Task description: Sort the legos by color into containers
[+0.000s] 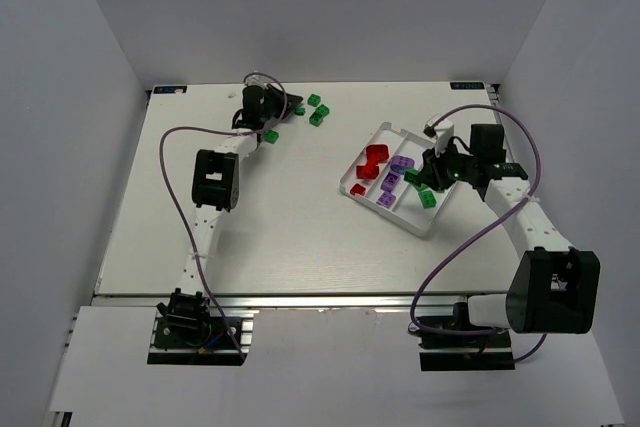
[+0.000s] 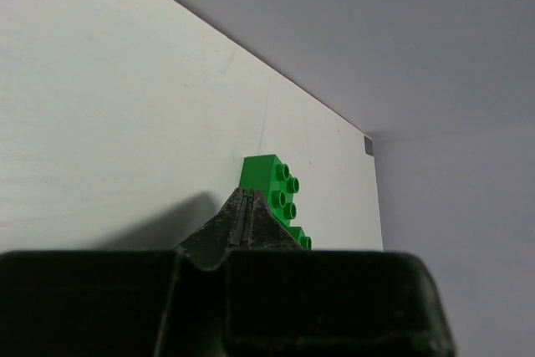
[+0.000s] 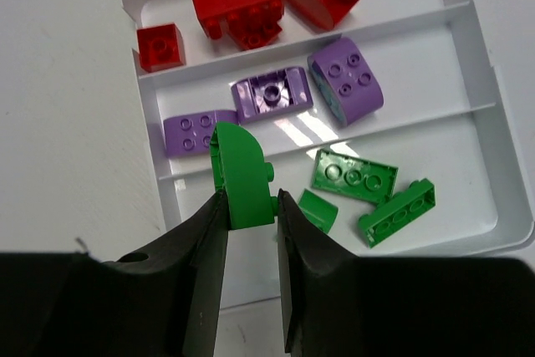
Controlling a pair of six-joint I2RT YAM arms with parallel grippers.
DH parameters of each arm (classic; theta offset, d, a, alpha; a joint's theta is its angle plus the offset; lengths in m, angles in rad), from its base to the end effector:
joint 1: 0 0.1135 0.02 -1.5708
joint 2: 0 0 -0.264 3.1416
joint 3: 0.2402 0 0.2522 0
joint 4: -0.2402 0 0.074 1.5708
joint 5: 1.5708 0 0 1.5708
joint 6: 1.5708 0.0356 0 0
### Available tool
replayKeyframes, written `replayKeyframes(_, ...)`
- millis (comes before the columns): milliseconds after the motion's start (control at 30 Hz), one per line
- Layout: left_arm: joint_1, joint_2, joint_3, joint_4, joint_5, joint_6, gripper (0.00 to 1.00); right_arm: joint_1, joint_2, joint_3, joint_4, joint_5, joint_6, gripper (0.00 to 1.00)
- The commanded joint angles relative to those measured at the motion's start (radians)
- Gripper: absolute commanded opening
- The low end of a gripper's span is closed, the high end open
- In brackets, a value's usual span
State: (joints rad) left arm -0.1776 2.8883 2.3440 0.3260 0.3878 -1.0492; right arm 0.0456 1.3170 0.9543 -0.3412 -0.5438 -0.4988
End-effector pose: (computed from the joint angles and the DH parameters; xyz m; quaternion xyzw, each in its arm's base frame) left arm 0.6085 -0.1229 0.0810 -0.2137 0.7447 -0.4764 0.4157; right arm 0.2825 0.0313 0.2706 -0.3437 0.8117 0.1466 0.4490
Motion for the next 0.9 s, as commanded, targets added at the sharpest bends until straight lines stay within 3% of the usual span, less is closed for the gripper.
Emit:
replayKeyframes(0,-0.014,-0.024,-0.029,0.031,0.025,-0.006,0.00,-0.015,-0.015,-0.011,-0.054,0.013,-0.043,0.00)
replayKeyframes(867,-0.091,-0.123,-0.181,0.027,0.134,0.040,0.00,-0.027,-0.030,-0.071,-0.091,0.038,-0.096,0.00)
